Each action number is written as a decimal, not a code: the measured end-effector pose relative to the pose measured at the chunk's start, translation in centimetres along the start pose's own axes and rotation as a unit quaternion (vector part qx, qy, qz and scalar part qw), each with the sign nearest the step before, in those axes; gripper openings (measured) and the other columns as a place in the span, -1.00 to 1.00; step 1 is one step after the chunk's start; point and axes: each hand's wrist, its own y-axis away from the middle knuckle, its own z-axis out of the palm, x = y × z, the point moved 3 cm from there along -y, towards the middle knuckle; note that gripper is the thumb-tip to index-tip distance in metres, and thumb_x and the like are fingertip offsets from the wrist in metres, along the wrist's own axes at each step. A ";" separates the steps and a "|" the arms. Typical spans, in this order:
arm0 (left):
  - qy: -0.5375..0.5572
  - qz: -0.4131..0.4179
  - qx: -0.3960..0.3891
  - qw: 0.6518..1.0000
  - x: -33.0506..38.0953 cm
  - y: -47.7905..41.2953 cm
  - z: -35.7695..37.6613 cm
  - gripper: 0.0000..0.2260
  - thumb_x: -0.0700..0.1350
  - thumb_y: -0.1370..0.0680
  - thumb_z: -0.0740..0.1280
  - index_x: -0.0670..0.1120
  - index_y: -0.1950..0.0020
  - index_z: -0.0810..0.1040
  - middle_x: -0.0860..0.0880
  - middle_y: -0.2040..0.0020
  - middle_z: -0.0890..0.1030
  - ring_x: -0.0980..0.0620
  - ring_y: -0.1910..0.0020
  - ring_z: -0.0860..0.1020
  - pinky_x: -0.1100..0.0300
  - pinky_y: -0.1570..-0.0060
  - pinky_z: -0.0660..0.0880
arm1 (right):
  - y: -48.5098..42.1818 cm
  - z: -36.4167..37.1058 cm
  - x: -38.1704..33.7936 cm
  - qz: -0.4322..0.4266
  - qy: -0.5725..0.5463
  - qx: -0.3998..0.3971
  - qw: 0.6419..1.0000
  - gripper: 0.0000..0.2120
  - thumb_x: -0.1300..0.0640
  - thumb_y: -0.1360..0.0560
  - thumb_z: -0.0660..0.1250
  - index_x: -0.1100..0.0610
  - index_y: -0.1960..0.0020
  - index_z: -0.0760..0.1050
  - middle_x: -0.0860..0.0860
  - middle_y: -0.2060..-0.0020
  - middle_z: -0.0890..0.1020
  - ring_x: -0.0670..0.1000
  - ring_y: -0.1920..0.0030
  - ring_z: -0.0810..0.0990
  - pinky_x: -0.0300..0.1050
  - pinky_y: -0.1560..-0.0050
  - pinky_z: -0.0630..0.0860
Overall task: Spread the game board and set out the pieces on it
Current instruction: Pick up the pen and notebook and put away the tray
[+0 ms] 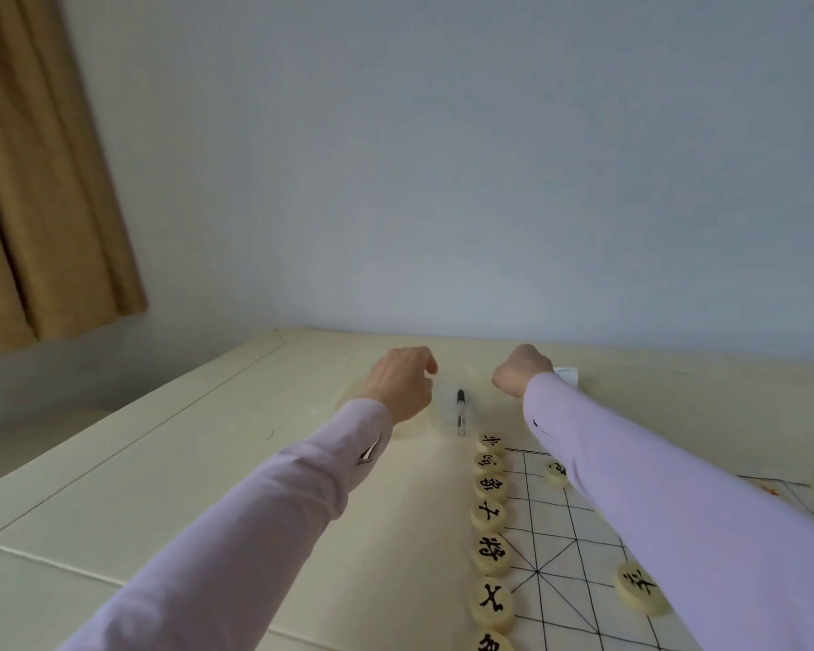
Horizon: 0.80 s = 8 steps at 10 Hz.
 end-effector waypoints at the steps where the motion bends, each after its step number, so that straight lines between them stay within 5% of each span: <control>1: -0.030 -0.011 -0.090 0.995 1.4 -0.7 1.9 -0.68 -0.24 -0.53 0.20 -0.14 -0.28 0.49 -0.14 -0.14 0.61 -0.10 -0.20 0.51 0.14 -0.14 0.41 | -1.1 -0.7 1.2 0.029 0.056 0.007 0.998 -0.88 0.19 -0.47 0.15 0.26 0.11 0.38 0.25 -0.25 0.44 0.23 -0.24 0.43 -0.04 -0.18 0.38; 2: -0.070 -0.027 -0.117 0.990 2.3 -1.3 3.1 -0.72 -0.32 -0.51 0.19 -0.27 -0.19 0.52 -0.20 -0.13 0.60 -0.13 -0.17 0.54 0.16 -0.02 0.44 | -2.9 -0.9 3.3 0.063 0.064 -0.023 0.996 -0.54 0.15 -0.47 0.20 0.27 -0.35 0.35 0.29 -0.36 0.35 0.29 -0.36 0.35 0.10 -0.36 0.30; 6: -0.024 -0.057 -0.102 0.993 2.6 -2.2 4.8 -0.77 -0.13 -0.53 0.25 -0.28 -0.03 0.54 -0.24 -0.05 0.58 -0.19 -0.11 0.54 0.14 0.14 0.40 | -2.4 -1.7 4.8 0.045 0.110 -0.021 0.993 -0.59 0.23 -0.47 0.31 0.29 -0.30 0.43 0.27 -0.28 0.45 0.27 -0.31 0.41 0.09 -0.23 0.38; 7: -0.018 -0.048 -0.117 0.992 2.6 -2.0 4.9 -0.87 -0.26 -0.49 0.22 -0.29 0.11 0.53 -0.27 -0.03 0.60 -0.21 -0.09 0.55 0.16 0.22 0.38 | -4.0 -1.3 4.6 0.089 0.152 -0.020 0.984 -0.84 0.12 -0.47 0.30 0.19 0.02 0.49 0.13 -0.13 0.54 0.15 -0.10 0.49 -0.12 0.13 0.37; 8: -0.019 -0.047 -0.120 0.991 2.5 -2.0 4.7 -0.83 -0.26 -0.53 0.18 -0.30 0.02 0.53 -0.25 -0.07 0.60 -0.21 -0.08 0.55 0.14 0.17 0.39 | -4.3 -1.4 4.6 0.097 0.150 -0.007 0.984 -0.85 0.07 -0.47 0.30 0.15 0.08 0.44 0.10 -0.06 0.55 0.13 0.00 0.47 -0.15 0.36 0.29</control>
